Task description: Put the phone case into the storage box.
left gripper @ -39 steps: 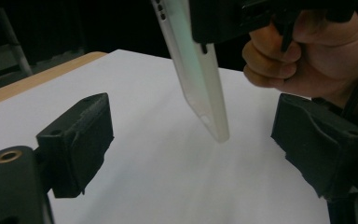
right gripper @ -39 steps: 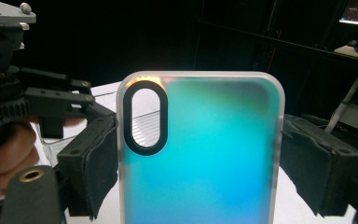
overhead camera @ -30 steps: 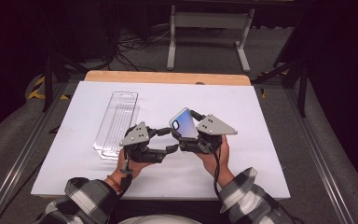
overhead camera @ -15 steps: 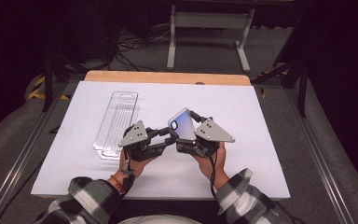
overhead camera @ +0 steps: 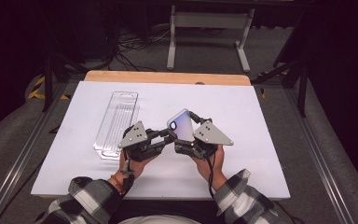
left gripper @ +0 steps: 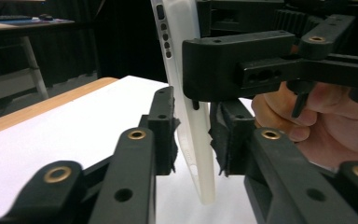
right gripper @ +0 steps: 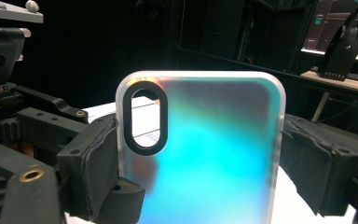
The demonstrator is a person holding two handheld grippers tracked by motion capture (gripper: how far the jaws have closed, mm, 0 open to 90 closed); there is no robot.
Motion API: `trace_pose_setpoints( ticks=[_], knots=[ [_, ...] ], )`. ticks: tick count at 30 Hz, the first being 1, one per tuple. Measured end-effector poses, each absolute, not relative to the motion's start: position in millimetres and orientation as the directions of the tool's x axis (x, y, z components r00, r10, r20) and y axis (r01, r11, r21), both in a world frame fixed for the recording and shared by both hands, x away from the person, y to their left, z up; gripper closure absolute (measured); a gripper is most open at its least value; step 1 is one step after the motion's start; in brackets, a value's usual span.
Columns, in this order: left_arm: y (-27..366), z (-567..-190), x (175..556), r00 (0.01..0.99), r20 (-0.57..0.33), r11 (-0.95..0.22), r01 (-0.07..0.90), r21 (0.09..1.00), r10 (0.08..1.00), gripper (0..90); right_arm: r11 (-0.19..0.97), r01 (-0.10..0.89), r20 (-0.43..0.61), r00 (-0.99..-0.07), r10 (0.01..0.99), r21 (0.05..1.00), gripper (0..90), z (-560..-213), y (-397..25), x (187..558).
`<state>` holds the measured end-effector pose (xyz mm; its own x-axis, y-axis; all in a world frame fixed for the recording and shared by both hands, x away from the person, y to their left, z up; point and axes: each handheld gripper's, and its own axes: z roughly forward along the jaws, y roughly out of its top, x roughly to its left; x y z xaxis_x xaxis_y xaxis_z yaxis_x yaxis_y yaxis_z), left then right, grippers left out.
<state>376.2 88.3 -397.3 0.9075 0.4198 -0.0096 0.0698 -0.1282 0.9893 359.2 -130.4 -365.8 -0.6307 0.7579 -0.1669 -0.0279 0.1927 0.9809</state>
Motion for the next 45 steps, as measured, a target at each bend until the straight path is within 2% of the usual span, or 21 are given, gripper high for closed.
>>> trace_pose_setpoints(
  ticks=[2,10,25,45],
  knots=[
    [88.9,-396.7,376.0,0.909,0.000,-0.136,0.062,0.989,0.417,77.0,0.193,-0.027,-0.167,-0.627,0.761,0.981,17.7,-365.9,-130.1,358.9],
    [91.7,-396.5,377.6,0.904,0.002,-0.141,0.065,0.988,0.428,80.8,0.193,-0.029,-0.169,-0.620,0.766,0.981,17.5,-366.2,-128.5,357.2],
    [96.3,-392.4,376.8,0.904,0.066,-0.192,0.018,0.981,0.423,81.5,0.208,-0.039,-0.184,-0.638,0.747,0.977,16.8,-365.4,-128.3,355.6],
    [113.3,-388.9,380.4,0.899,0.092,-0.229,0.010,0.973,0.427,81.6,0.198,-0.051,-0.185,-0.636,0.749,0.979,15.5,-361.0,-139.9,356.2]
  ],
)
